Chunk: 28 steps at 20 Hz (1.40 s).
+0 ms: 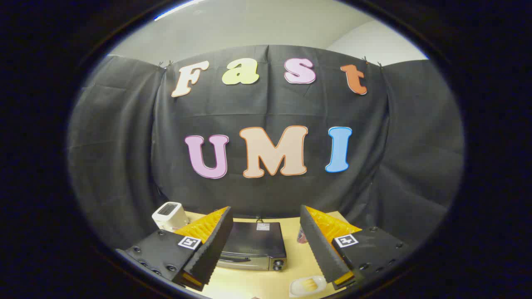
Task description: Open the toaster oven, put the food inside, and close the toaster oven door.
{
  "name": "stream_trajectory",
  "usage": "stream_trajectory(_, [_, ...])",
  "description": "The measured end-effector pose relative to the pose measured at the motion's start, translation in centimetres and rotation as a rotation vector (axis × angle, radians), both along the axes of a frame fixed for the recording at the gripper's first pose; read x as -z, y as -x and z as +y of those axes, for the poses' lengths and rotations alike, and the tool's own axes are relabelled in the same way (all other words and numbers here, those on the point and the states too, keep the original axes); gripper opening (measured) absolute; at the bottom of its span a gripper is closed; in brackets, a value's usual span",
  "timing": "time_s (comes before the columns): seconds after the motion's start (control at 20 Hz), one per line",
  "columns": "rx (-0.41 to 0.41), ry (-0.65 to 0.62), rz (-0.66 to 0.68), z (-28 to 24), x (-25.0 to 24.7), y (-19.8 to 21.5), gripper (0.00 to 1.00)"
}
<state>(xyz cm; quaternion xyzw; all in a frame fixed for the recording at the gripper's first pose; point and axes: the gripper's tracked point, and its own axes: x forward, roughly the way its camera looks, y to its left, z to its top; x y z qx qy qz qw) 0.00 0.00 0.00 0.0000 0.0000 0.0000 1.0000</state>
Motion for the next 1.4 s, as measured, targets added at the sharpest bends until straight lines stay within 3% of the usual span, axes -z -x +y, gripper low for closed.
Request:
stream_trajectory(0.25, [0.025,-0.047,0.013,-1.5,1.0,0.3,1.00])
stream_trajectory(0.5, [0.064,-0.006,0.020,-2.0,1.5,0.4,1.00])
stream_trajectory(0.85, [0.012,-0.022,0.035,1.4,3.1,-0.6,1.00])
stream_trajectory(1.4, [0.045,-0.041,0.105,5.0,10.9,-6.1,1.00])
